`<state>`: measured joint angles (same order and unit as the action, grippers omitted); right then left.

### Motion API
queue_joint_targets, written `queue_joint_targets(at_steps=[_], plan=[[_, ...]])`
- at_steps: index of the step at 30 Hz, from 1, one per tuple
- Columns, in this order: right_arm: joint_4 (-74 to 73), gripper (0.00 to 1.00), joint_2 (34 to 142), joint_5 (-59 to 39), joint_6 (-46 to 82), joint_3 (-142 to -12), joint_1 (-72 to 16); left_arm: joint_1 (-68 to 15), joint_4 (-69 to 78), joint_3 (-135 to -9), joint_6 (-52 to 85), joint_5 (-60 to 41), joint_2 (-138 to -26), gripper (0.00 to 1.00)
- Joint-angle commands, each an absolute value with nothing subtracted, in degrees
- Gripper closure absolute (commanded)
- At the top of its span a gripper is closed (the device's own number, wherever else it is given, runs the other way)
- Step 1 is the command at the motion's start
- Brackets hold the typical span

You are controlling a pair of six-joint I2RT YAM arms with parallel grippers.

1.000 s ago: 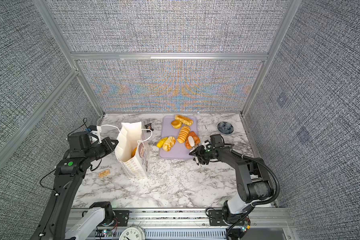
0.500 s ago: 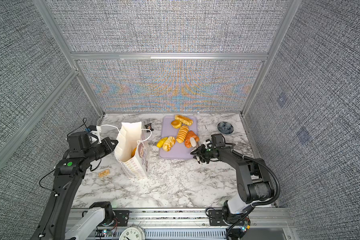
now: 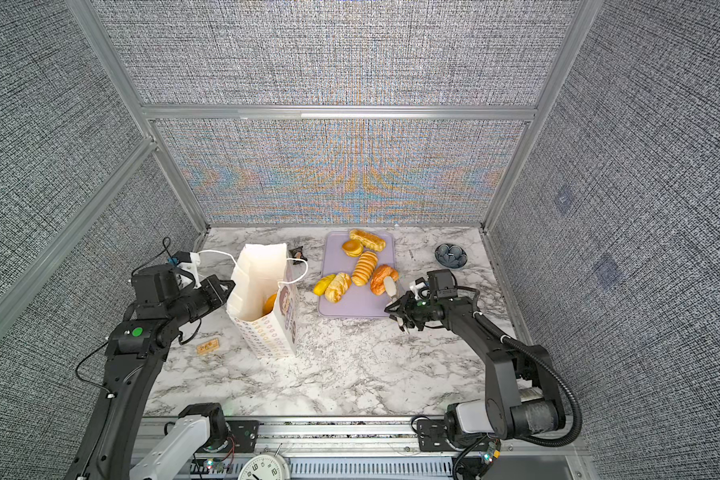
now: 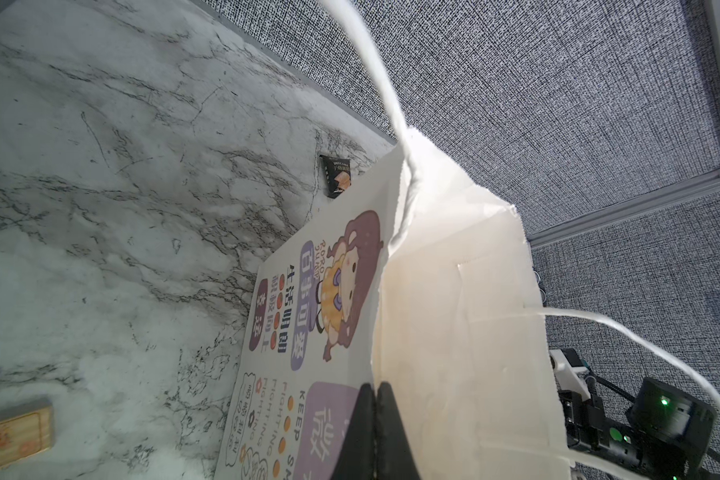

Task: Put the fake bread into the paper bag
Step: 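Lower the tongs onto the orange croissant on the tray and pinch it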

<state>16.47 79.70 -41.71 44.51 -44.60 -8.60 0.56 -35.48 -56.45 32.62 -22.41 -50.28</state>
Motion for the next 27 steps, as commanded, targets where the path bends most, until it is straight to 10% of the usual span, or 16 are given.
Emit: queue_joint_targets(at_steps=[1,27], plan=[[16.9,0.76,79.5,-41.7,42.9,-44.4,-8.7,0.6,-35.3,-56.4,33.0,-22.3,-50.0,0.98],[29.0,0.85,70.8,-40.8,36.2,-51.1,-9.9,0.6,-35.3,-56.3,33.4,-21.8,-49.3,0.96]])
